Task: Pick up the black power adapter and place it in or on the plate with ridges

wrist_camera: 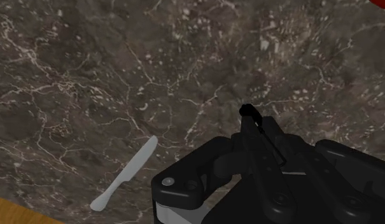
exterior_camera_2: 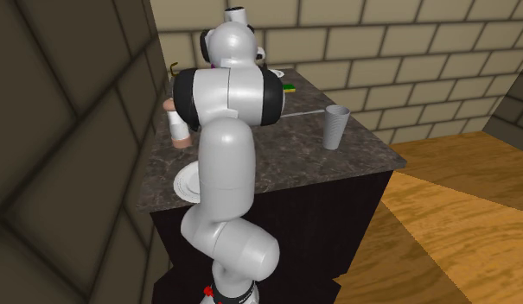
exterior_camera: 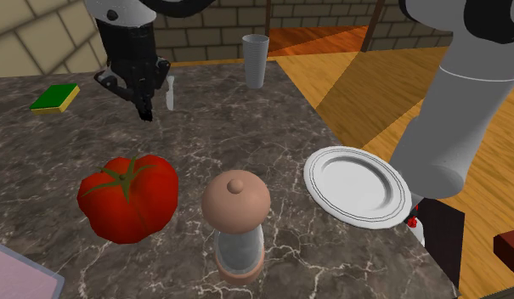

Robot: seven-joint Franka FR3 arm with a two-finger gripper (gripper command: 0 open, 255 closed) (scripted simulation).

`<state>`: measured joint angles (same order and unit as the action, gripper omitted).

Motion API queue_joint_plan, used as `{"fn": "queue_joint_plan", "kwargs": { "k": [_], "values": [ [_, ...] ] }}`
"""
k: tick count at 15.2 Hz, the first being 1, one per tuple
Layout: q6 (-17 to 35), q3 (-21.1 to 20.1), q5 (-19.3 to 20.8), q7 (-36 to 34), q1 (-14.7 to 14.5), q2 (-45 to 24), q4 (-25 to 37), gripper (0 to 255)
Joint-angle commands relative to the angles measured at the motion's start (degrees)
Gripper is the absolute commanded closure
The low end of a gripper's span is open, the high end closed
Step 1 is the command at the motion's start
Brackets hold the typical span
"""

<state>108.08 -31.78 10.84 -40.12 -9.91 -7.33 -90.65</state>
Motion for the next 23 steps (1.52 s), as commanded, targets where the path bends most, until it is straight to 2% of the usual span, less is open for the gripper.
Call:
{"fn": "queue_joint_plan", "kwargs": {
  "k": [1,4,7,11,17,23],
  "values": [
    [-1.66,-0.06,0.05,0.14,-0.12,-0.2,1.81,255],
    [-4.02,-0.15,0.25,0.25,-0.38,-0.67,4.57,255],
    [-1.79,0.11,-4.62,2.06,1.36,7.91,-4.73,255],
    [-0.51,1.65,-10.57,4.81,1.53,18.71,-15.13,255],
    [-1.6,4.98,-17.03,7.91,-1.2,33.56,-27.67,255],
    [-5.57,7.97,-20.85,9.17,-5.27,47.42,-37.4,255]
  ]
}}
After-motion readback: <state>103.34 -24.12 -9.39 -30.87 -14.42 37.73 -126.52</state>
